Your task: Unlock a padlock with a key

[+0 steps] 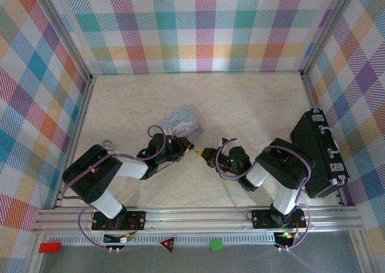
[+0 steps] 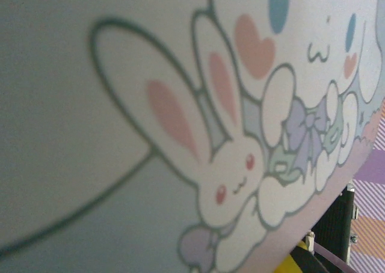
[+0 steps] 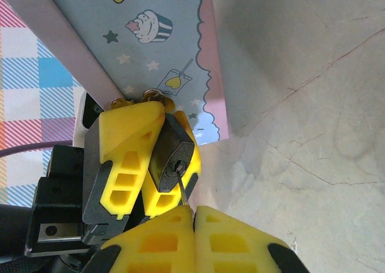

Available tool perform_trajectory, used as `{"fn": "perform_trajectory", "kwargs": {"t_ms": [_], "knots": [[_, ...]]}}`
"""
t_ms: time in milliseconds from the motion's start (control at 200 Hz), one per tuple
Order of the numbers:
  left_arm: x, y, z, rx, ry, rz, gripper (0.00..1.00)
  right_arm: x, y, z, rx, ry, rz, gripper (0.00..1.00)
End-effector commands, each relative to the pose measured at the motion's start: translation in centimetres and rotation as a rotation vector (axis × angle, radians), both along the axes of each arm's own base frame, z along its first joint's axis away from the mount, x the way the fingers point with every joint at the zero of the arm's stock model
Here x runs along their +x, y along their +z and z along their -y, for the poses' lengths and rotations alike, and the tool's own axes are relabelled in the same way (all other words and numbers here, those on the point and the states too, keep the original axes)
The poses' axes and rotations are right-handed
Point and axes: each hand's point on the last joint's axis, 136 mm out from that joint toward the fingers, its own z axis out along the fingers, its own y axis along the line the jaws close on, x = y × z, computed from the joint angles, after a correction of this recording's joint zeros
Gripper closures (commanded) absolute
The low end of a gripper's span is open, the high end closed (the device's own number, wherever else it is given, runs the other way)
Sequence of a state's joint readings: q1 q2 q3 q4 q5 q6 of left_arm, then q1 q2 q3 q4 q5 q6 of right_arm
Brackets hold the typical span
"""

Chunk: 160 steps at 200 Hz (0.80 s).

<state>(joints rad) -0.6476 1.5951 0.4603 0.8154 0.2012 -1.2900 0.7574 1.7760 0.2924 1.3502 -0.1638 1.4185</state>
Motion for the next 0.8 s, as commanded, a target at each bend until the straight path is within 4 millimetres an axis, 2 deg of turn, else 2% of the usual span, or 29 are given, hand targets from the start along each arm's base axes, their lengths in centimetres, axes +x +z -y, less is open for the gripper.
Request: {"fn": "perform_trajectory", "kwargs": {"t_ms": [0,405,620,795], "knots": [[-0.7,1.2,0.8,-0.061,-0.032,0.013,0.93,0.5,2.2,0.4,0.051,-0.029,0.059,1.00],[-0.7,1.8,0.7,-0.065,-0.026,0.026,0.93,1.0,2.6,0.4,0.069,-0.042,0.054,1.00],[-0.6,2.0,0.8,-0.072,-0.019,0.028,0.93,0.4,2.2,0.5,0.068,-0.049,0.033,1.00],[-0.4,2.1,1.0,-0.078,-0.019,0.029,0.93,-0.5,2.8,0.2,0.074,-0.054,0.047,1.00]]}}
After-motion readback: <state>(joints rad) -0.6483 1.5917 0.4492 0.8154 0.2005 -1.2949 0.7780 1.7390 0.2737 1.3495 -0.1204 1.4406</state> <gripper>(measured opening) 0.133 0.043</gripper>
